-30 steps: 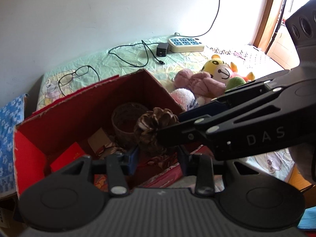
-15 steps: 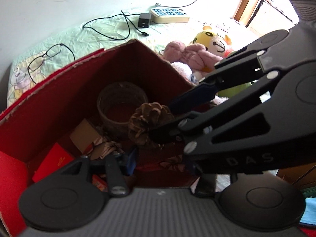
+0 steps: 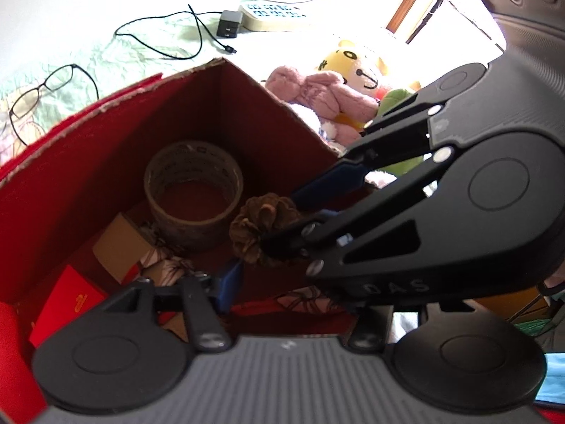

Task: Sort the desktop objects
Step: 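Lower the pine cone into the red box beside the tape roll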

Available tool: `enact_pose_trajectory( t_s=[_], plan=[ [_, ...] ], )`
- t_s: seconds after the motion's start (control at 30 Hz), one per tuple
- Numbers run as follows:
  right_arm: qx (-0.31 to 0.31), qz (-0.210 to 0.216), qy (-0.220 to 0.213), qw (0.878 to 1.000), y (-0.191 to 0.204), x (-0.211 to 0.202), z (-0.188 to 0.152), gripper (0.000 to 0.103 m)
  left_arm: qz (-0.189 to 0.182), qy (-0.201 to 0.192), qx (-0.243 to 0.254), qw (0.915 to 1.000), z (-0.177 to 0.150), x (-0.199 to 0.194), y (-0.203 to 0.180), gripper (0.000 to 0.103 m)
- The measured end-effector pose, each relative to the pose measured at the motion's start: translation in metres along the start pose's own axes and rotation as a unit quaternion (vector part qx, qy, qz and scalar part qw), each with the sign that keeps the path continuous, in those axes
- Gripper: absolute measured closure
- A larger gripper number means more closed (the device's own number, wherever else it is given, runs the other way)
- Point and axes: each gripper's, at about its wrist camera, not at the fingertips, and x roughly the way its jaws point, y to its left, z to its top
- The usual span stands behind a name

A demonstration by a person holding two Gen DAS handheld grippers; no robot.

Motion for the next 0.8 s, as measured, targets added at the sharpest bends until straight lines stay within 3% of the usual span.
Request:
enact_pose_trajectory(
  t_s=[0.2,0.23,0.27,0.33,0.5,0.67,0.8],
  plan=[
    [0.020,-0.002,0.000,1.000,-0.001,0.000,0.003,0.065,-0.012,-0.002,-0.016,0.9998,0.001,0.006,0.012,0.032],
    [0.025,-0.001,-0.002,1.000,-0.002,0.000,0.003,0.065,-0.011,-0.001,-0.020,0.9997,0.000,0.007,0.014,0.034],
    [0.032,0.003,-0.001,0.999,-0.003,0.001,0.003,0.064,-0.009,0.003,-0.023,0.9997,0.000,0.010,0.016,0.043],
    [0.043,0.016,0.003,0.999,-0.006,0.002,0.004,0.062,-0.012,0.011,-0.028,0.9995,0.000,0.013,0.018,0.045],
    [0.045,0.013,-0.009,0.999,-0.004,0.000,0.003,0.062,-0.007,0.001,-0.028,0.9996,-0.001,0.012,0.017,0.047],
    [0.048,0.006,-0.048,0.998,-0.006,-0.004,-0.003,0.065,-0.013,-0.004,-0.048,0.9987,-0.002,0.011,0.023,0.047],
    [0.058,0.000,-0.072,0.996,-0.007,-0.004,-0.007,0.067,0.005,-0.006,-0.051,0.9987,-0.002,0.011,0.021,0.047]
  ],
)
